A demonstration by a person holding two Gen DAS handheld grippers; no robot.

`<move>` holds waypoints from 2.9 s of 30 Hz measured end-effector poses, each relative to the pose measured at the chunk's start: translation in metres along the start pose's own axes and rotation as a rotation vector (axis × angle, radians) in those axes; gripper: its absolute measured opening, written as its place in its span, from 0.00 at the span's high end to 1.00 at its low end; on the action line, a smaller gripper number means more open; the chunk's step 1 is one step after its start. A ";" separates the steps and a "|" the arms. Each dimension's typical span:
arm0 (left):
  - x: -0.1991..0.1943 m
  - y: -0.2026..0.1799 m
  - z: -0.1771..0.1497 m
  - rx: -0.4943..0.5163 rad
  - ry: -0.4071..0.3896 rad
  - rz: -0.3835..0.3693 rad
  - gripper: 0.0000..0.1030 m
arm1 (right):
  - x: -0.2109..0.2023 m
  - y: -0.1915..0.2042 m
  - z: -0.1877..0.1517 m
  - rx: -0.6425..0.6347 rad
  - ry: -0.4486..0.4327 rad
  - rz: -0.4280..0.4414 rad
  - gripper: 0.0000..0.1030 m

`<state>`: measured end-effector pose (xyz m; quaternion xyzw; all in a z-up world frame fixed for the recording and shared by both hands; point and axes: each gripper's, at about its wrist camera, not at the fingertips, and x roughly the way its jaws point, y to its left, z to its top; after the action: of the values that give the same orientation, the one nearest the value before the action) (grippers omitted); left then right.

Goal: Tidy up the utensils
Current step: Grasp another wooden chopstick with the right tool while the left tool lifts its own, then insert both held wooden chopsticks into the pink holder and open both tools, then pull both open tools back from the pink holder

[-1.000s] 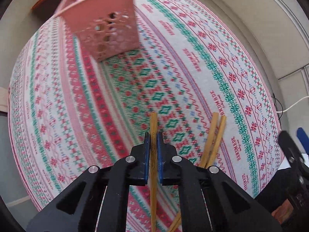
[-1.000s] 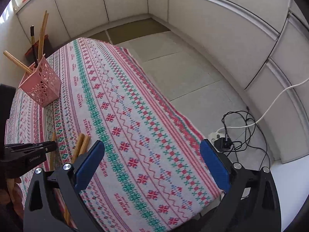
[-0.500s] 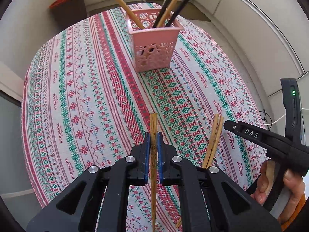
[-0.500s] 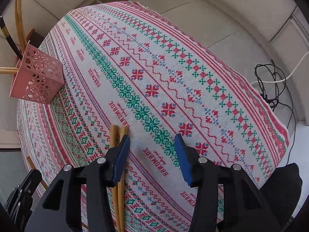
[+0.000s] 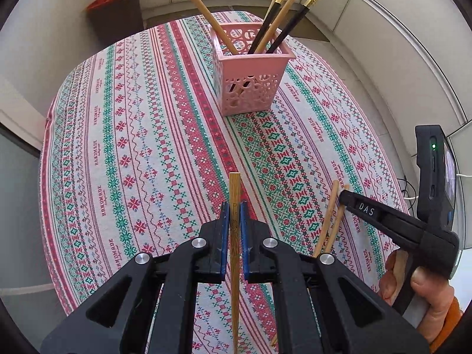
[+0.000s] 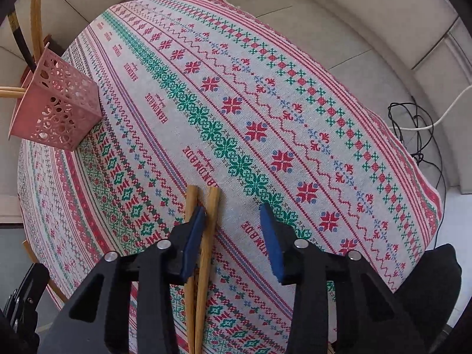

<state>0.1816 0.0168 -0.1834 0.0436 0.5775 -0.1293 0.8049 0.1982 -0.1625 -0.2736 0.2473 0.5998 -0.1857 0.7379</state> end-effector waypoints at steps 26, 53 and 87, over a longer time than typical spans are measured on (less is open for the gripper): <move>-0.136 -0.021 -0.007 -0.051 -0.375 -0.052 0.94 | -0.226 -0.047 -0.013 -0.219 -0.548 0.417 0.93; -0.150 -0.005 0.131 -0.129 -0.535 0.045 0.93 | -0.292 0.042 0.081 -0.345 -0.706 0.529 0.93; -0.148 0.049 0.078 -0.338 -0.563 0.060 0.32 | -0.225 0.080 0.063 -0.364 -0.737 0.285 0.40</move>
<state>0.2218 0.0700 -0.0223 -0.1109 0.3440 -0.0147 0.9323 0.2464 -0.1402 -0.0327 0.1107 0.2792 -0.0493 0.9526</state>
